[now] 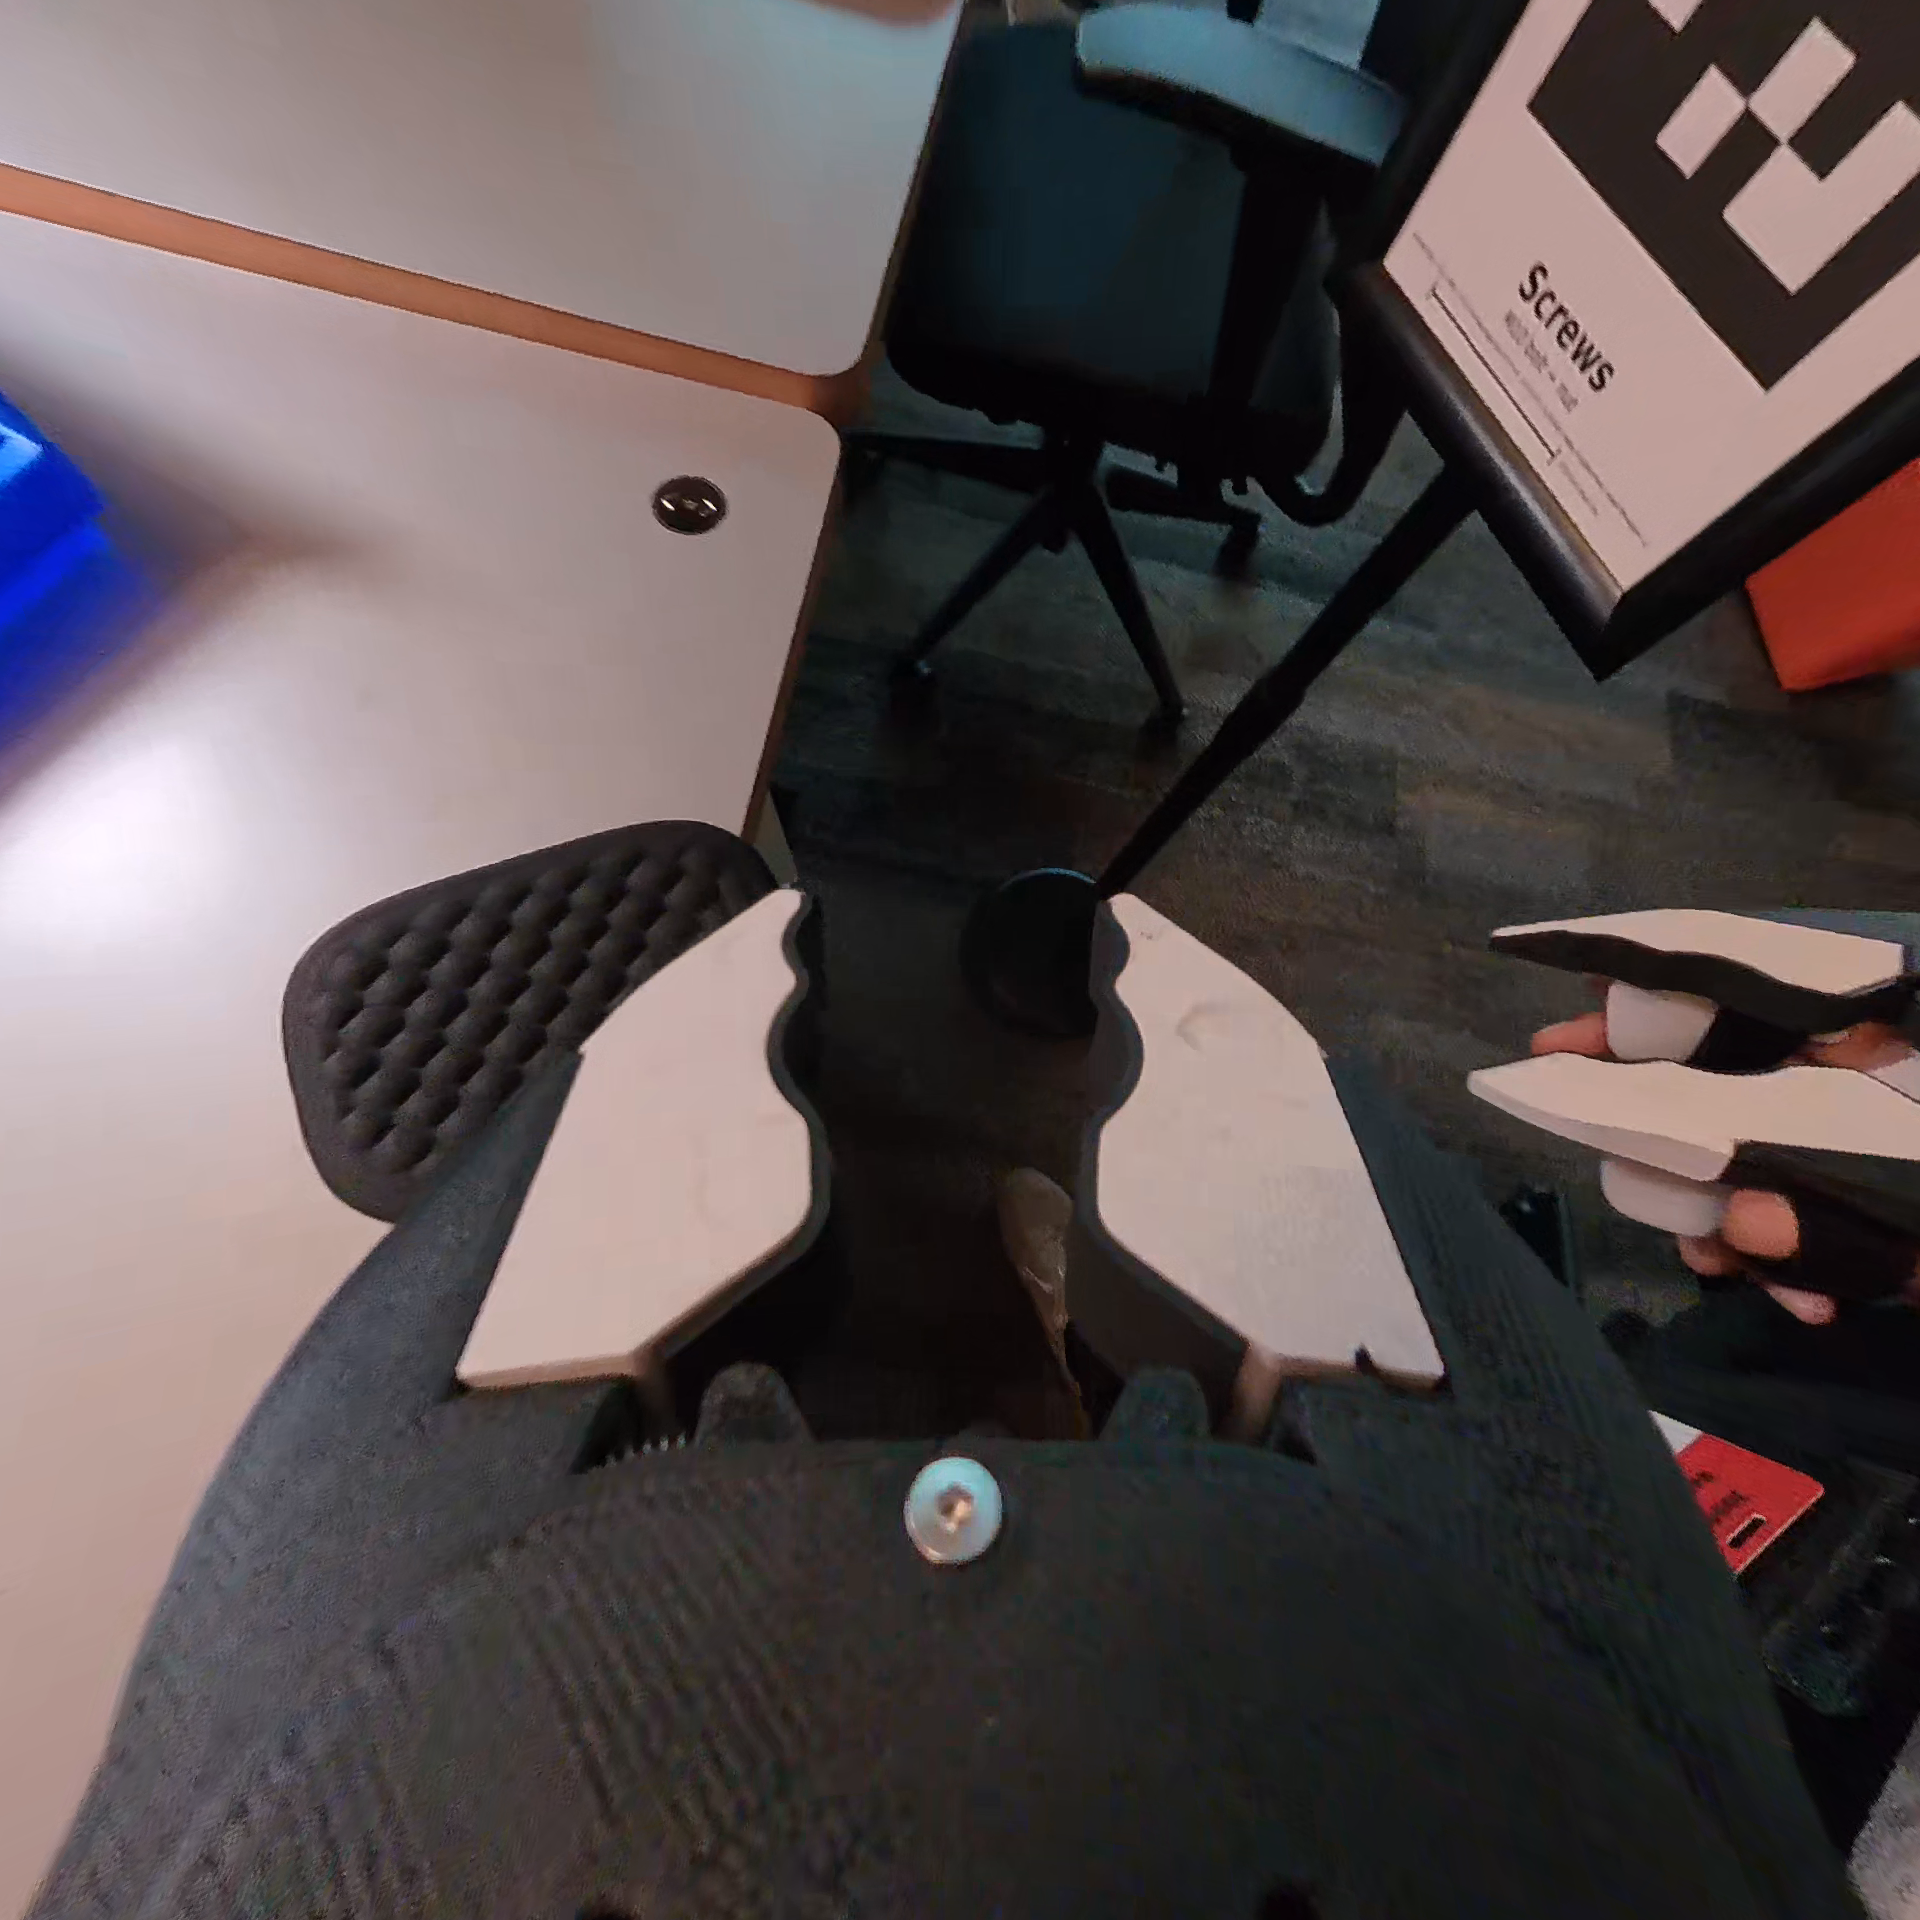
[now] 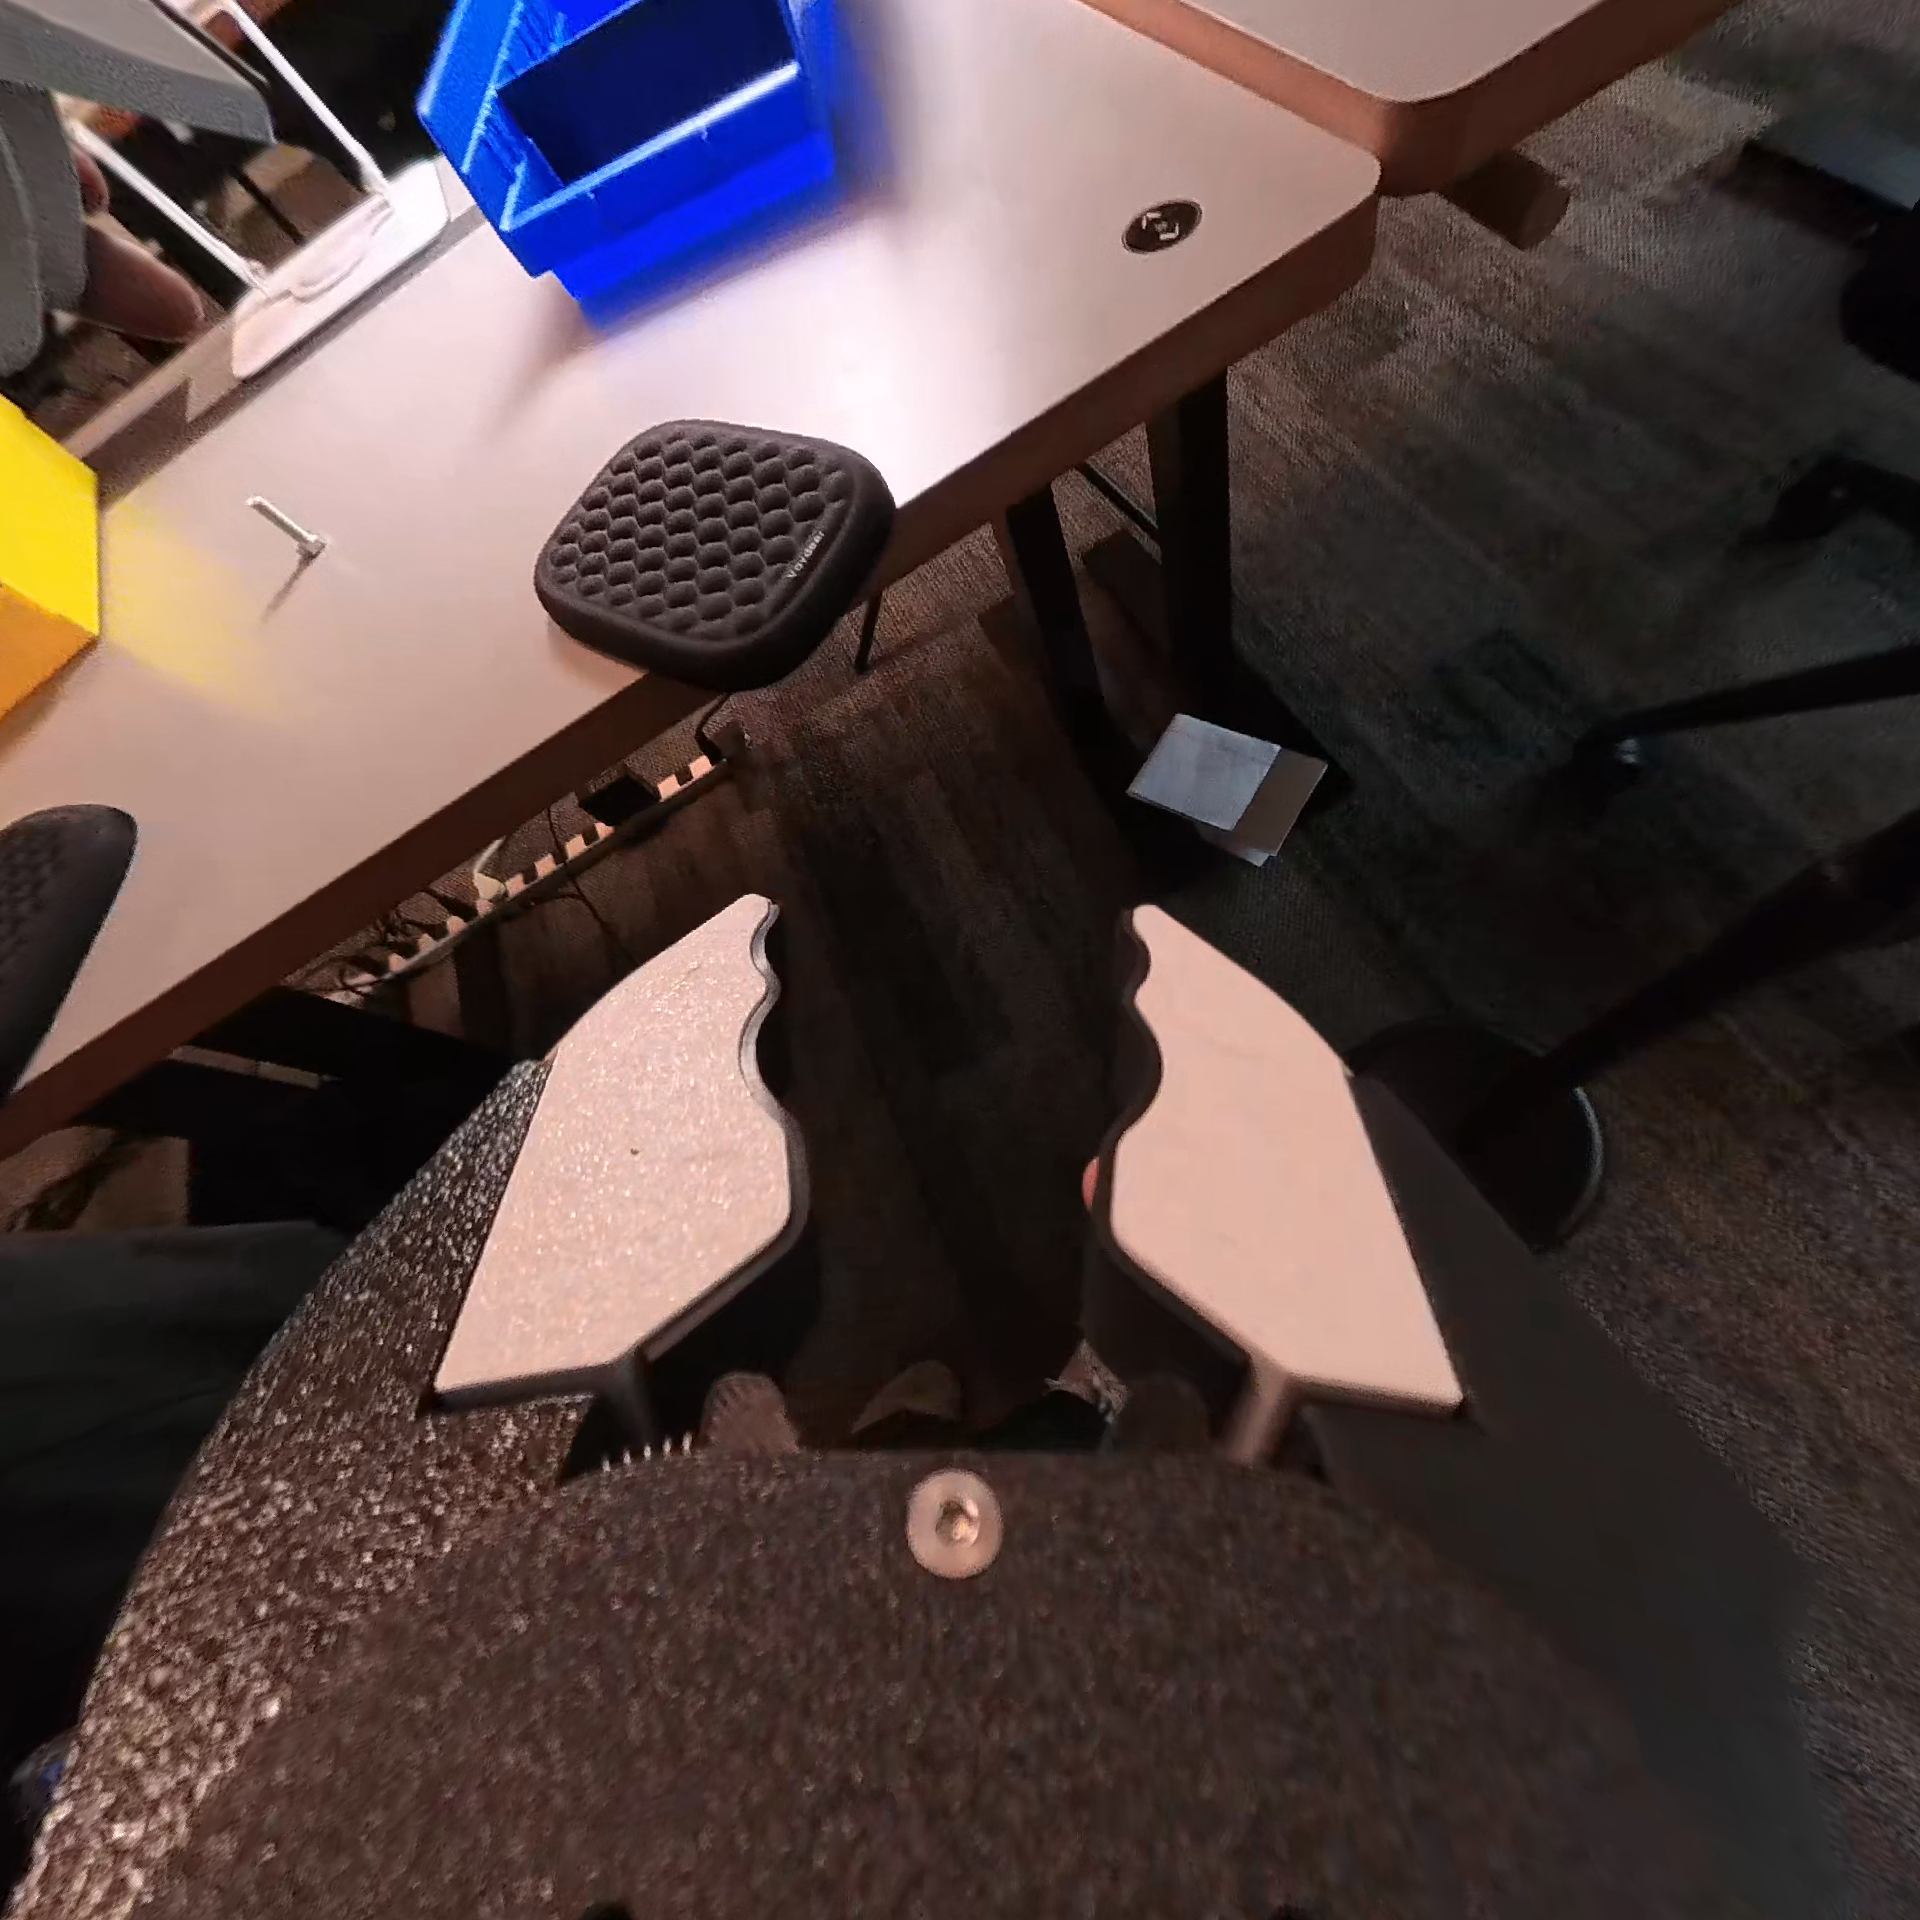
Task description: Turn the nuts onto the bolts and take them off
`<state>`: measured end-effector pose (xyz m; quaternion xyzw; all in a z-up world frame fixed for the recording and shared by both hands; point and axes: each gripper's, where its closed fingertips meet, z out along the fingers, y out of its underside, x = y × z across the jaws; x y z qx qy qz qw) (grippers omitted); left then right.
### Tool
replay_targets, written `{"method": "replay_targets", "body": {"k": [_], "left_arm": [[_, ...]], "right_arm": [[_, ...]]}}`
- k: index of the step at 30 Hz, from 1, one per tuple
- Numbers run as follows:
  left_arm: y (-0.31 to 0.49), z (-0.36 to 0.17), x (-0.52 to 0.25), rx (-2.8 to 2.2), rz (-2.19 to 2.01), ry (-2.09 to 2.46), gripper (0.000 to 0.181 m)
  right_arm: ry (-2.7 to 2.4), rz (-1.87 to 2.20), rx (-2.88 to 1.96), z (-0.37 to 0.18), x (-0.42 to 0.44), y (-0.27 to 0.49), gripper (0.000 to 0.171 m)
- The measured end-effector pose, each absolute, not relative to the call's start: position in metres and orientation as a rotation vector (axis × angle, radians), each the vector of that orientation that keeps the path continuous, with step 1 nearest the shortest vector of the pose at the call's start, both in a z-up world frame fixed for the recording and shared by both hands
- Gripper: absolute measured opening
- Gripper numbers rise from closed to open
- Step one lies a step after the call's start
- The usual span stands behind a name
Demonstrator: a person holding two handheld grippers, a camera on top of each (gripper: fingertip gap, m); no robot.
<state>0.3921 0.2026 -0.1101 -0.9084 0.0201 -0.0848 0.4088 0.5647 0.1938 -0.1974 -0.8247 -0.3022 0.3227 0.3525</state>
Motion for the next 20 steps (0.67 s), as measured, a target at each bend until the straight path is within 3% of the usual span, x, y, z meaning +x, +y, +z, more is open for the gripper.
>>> {"method": "replay_targets", "body": {"k": [6, 12, 20], "left_arm": [[0.215, -0.109, 0.403, -2.295, -0.240, 0.071, 0.049], [0.226, -0.074, 0.404, -2.168, -0.229, 0.003, 0.045], [0.183, -0.062, 0.318, -2.073, -0.012, -0.359, 0.045]], "right_arm": [[-0.796, 0.840, -2.123, -0.200, 0.557, 0.212, 0.060], [-0.997, 0.854, -1.977, -0.163, 0.520, 0.252, 0.058], [-1.453, 0.894, -1.733, -0.126, 0.428, 0.253, 0.058]]}}
